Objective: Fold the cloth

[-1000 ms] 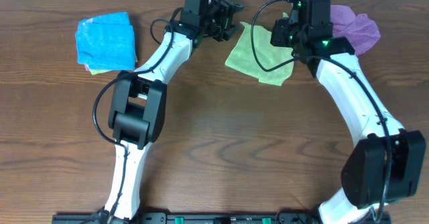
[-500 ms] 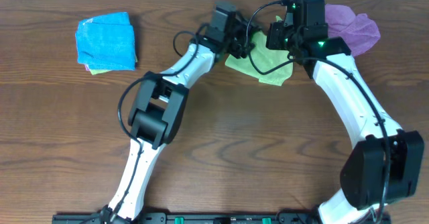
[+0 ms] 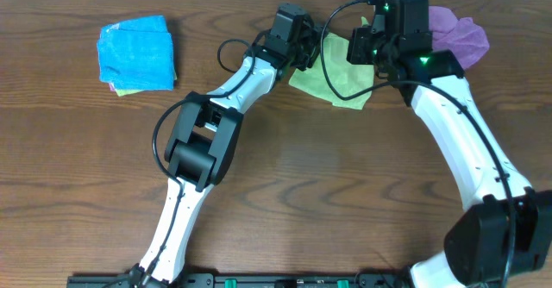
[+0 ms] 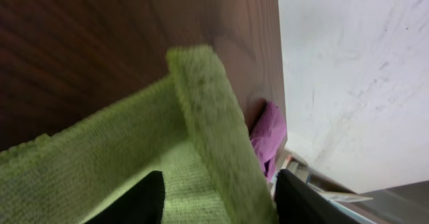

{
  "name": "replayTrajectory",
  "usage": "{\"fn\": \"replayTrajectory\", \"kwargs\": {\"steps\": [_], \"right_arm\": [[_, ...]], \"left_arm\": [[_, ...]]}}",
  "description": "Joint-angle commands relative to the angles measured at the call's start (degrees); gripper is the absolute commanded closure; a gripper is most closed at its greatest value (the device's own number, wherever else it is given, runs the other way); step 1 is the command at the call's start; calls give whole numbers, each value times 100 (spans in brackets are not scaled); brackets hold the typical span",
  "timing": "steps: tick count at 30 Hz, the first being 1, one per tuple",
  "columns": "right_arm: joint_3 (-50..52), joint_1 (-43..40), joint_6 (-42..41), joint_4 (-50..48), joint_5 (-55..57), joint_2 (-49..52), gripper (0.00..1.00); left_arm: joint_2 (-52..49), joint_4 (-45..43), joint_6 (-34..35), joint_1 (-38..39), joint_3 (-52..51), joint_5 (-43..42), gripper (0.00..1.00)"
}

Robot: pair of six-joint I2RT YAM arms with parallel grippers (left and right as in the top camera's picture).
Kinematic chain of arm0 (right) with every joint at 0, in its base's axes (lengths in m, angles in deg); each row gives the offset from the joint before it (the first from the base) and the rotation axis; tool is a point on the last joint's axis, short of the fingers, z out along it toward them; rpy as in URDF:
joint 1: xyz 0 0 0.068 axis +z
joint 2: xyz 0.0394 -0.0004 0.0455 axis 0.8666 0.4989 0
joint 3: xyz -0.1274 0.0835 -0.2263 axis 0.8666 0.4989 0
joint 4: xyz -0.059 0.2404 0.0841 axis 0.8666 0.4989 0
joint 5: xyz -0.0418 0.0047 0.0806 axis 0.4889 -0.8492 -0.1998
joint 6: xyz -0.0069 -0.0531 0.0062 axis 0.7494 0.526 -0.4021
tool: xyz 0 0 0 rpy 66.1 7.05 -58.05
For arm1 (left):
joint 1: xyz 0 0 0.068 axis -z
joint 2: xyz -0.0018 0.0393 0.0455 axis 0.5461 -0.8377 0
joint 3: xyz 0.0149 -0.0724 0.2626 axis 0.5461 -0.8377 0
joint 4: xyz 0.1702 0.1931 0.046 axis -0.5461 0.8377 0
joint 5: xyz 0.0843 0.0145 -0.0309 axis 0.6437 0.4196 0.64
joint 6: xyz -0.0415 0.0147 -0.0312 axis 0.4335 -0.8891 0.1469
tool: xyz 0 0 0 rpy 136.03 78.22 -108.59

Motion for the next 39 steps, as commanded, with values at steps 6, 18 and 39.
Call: {"fn": "replayTrajectory", "kwargs": {"steps": [6, 18, 39], "right_arm": [[-125, 72, 111, 232, -42, -179, 99], [-125, 140, 219, 310, 28, -348, 99], [-256, 136, 551, -2218, 262, 713, 99]], "left_arm": [[-52, -304, -236, 76, 94, 393, 68], [-83, 24, -1681, -326, 422, -476, 94], [-66, 3480, -3611, -1416, 3246, -1128, 94]]}}
